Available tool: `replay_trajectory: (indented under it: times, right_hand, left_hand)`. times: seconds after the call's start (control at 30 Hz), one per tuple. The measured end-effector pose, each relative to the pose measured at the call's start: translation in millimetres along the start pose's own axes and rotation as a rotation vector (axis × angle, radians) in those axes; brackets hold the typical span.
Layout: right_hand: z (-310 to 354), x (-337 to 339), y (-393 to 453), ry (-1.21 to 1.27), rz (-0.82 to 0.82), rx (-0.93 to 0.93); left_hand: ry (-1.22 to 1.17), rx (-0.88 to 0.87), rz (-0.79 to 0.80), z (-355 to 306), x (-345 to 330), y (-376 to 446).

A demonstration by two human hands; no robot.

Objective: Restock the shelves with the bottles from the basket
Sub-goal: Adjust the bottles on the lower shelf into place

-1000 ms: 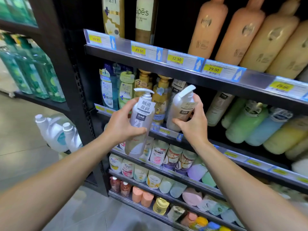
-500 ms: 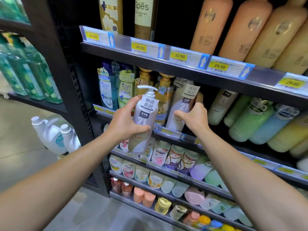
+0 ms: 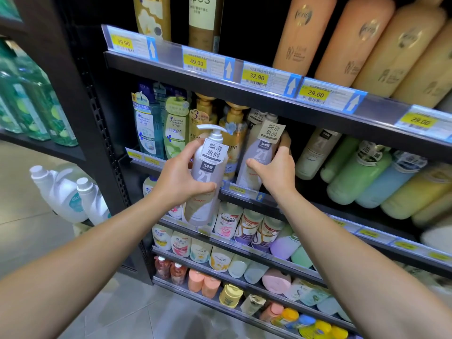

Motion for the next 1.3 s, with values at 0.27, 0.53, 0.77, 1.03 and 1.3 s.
replay_trajectory:
  times: [0.27, 0.53, 0.77, 1.03, 1.3]
  right_hand:
    - [-8, 22, -34, 0.215, -0.159, 0.078]
    - [8, 30, -70, 0.355, 0.238, 0.148]
    - [-13, 73, -76, 0.244, 0.119, 0.107]
    - [-6, 143, -76, 0.139, -0.141, 0.331]
    - [-4, 131, -59, 0.088, -0.123, 0.456]
  left_hand:
    - [-0.022, 0.029, 0.016, -4, -12, -11]
    - [-0.044, -0.034, 0.194, -32, -68, -20]
    - [-0.076, -0.149, 0.357, -58, -112, -18]
    - [0.138, -0.252, 0.210, -41, -106, -11]
    - [0.673, -0.304, 0.161, -11, -110, -10]
Point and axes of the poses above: each hand's wrist, its own y-axis towards the middle knuckle, its own x-axis out of the back of the hand, z = x × y, the point moved 3 cm from there along y, towards the middle knuckle, and after that the axes turned 7 degrees about x, right-handed, at the moved point
